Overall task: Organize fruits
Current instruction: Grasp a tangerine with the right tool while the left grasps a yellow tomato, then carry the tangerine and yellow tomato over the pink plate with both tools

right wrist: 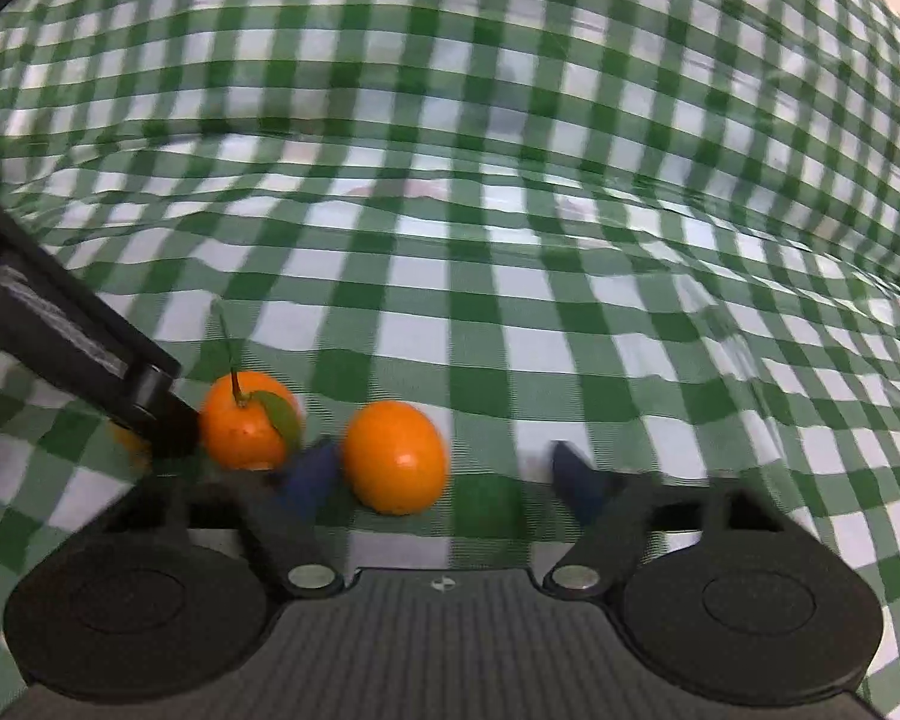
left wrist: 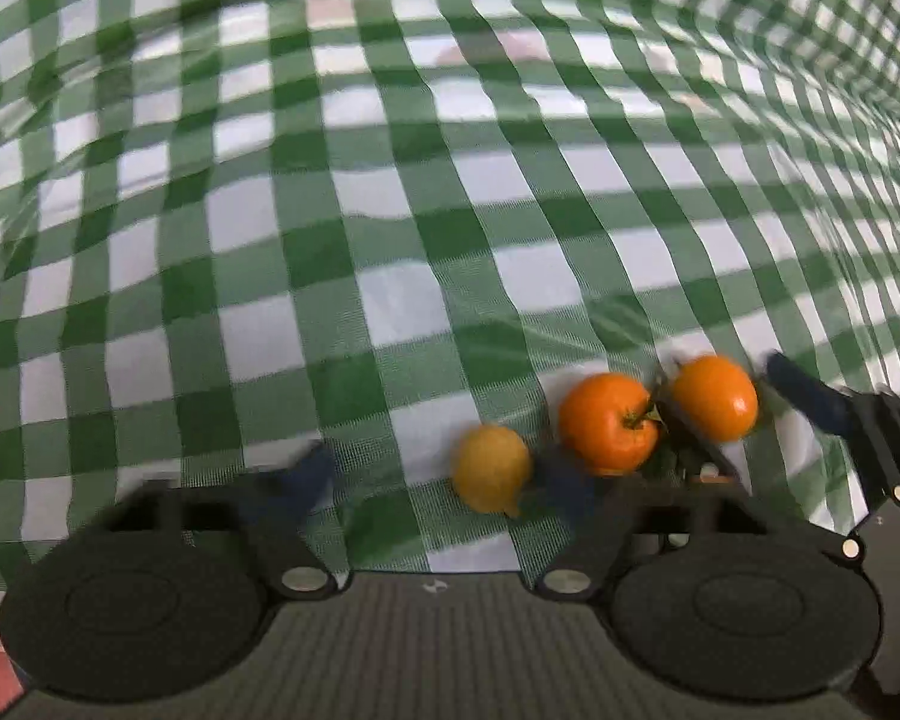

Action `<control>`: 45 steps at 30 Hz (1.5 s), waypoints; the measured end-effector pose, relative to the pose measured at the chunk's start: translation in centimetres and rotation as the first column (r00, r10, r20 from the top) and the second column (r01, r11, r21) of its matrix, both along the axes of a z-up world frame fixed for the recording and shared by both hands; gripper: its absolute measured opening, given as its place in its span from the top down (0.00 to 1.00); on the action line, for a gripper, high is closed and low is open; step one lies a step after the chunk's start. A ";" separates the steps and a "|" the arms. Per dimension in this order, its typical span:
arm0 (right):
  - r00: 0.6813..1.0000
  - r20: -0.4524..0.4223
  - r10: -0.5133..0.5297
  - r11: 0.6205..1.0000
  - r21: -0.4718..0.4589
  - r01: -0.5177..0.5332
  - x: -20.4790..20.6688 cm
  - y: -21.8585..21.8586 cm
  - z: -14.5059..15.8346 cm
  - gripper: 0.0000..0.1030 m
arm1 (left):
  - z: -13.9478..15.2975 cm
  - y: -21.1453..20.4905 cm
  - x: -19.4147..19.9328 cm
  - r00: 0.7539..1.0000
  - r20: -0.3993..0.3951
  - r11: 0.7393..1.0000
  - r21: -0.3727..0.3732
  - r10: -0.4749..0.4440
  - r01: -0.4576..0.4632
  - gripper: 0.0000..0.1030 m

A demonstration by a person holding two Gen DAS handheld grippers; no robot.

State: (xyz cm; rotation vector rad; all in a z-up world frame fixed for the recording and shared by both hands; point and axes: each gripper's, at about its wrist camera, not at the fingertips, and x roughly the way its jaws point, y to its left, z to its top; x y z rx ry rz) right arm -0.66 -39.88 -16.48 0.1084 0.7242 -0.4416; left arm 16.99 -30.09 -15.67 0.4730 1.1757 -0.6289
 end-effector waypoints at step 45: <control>0.961 0.180 0.209 0.966 0.114 -0.231 -19.8 29.0 20.1 0.64 | 20.9 36.2 -25.0 0.939 0.248 0.958 -0.215 0.240 -0.189 0.71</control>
